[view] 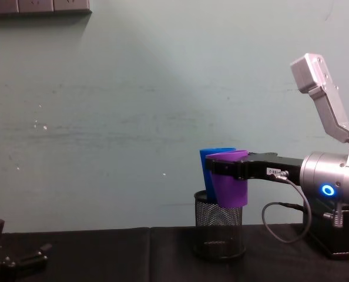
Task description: Pick up one cup with a gripper and tap it against the other cup.
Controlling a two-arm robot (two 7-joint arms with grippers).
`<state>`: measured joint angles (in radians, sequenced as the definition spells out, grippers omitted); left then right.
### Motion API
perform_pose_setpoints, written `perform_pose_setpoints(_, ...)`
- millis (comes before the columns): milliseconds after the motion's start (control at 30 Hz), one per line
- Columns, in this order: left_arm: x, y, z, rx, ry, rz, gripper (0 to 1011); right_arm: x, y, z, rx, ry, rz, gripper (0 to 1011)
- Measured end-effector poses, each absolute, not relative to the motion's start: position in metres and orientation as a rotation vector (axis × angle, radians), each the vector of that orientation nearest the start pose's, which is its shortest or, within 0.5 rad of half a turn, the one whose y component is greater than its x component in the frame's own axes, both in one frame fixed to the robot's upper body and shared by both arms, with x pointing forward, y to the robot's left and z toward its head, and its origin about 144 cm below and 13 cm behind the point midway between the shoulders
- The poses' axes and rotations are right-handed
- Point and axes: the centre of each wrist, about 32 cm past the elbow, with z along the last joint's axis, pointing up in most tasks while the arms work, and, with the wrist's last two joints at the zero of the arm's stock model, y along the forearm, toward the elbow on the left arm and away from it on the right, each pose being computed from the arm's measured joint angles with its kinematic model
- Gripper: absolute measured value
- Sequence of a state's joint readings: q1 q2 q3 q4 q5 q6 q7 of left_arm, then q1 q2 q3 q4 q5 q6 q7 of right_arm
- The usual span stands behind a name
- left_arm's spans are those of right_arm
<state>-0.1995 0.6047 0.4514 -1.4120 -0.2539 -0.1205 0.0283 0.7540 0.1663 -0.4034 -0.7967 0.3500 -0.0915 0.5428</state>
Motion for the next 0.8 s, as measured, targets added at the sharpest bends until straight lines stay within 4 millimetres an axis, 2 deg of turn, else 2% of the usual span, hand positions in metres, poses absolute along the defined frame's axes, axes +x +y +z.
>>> perform_pose_setpoints(800, 0.4886, 0.3097, 1.1398, 0.304, -0.285, 1.248, 1000, 0.6468, -0.2236, 1.2037, -0.032, -0.028, -0.862, 726)
